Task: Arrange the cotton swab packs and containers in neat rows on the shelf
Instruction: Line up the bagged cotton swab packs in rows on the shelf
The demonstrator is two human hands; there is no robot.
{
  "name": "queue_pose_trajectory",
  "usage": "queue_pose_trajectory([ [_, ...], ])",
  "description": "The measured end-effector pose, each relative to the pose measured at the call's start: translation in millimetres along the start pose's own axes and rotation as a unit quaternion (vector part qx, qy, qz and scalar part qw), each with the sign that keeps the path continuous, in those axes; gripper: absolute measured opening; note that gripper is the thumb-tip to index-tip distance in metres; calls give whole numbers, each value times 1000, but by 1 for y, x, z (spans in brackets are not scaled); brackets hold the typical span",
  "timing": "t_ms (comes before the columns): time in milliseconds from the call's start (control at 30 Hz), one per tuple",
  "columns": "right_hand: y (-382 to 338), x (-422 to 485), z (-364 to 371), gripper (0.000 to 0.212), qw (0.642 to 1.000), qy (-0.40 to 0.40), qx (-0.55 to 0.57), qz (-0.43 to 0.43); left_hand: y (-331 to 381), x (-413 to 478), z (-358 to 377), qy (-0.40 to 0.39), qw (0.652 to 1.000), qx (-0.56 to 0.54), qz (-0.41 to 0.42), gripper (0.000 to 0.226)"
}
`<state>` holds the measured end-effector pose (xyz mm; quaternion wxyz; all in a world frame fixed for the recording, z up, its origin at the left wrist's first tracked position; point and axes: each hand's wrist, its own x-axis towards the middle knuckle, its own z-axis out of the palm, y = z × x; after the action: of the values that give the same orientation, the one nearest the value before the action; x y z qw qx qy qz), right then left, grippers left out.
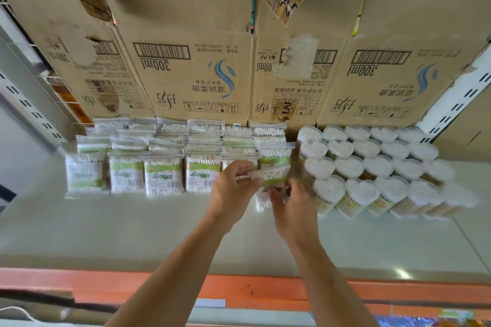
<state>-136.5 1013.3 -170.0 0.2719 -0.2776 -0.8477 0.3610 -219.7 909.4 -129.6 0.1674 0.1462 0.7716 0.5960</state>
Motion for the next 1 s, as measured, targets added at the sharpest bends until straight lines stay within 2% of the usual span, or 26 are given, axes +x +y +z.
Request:
queue_pose_trajectory([
  [100, 2, -1, 6, 16, 999, 28, -7, 20, -10, -9, 6, 54, 997, 39, -26, 25],
  [200, -1, -2, 8, 11, 997, 58, -1, 47, -17, -11, 14, 20, 997, 58, -48, 15],
  [267, -1, -3, 8, 8, 996, 72, -5, 50, -16, -11, 18, -16, 997, 68, -31, 18],
  [400, -2, -2, 11, 35, 998, 46, -7, 29, -10, -10, 20, -48, 993, 111, 12, 28],
  [567, -1, -1, 9, 44, 1000, 18, -12, 17, -13, -8, 15, -67, 989, 130, 22, 32],
  [667, -9, -1, 1, 46, 997, 56, -59, 6, -8, -7, 6, -39, 989, 138, 40, 21],
  [733, -20, 5, -9, 39, 995, 83, -59, -18, -3, -3, -3, -10, 989, 136, 60, 17],
  [867, -36, 39, -30, 20, 995, 33, -69, -68, 9, 14, -18, 19, 970, 196, 142, 19],
  [1000, -47, 76, -37, 23, 992, -48, -93, -68, 25, 37, -26, 5, 922, 305, 240, 26],
])
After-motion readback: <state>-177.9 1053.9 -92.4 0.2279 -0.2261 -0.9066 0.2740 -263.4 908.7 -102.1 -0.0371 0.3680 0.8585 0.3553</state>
